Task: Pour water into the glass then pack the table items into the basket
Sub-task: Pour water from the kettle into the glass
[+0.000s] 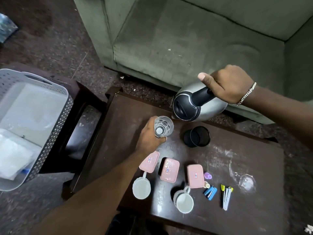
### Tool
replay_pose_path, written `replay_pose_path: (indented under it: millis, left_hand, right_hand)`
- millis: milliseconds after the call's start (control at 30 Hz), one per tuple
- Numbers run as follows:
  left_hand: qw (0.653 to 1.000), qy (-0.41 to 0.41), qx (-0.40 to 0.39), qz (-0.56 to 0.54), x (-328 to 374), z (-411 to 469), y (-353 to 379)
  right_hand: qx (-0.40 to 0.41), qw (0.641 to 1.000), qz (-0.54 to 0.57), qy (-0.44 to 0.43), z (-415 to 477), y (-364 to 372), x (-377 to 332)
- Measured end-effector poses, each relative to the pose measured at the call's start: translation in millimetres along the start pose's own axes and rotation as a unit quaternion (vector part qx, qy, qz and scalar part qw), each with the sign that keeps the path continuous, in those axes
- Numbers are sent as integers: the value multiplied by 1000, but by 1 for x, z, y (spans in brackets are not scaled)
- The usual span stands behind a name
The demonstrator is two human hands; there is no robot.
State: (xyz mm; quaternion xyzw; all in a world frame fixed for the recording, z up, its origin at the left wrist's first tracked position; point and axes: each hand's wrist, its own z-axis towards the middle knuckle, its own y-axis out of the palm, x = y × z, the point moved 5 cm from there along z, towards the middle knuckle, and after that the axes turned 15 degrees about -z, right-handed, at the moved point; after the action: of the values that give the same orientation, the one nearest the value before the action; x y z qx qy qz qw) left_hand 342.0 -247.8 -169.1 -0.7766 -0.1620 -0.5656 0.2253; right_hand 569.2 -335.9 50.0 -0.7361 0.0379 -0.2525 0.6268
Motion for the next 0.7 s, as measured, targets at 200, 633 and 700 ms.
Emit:
replay_pose_path:
  millis: [200, 633, 700]
  left_hand:
    - [1000, -4, -3, 3, 0, 5, 3]
    - [1000, 0, -12, 7, -5, 11, 9]
    - [1000, 1, -13, 6, -5, 11, 9]
  right_hand:
    - [13, 997, -55, -43, 3, 2, -15]
    - [92, 989, -68, -91, 6, -3, -33]
    - [88, 989, -68, -94, 6, -4, -35]
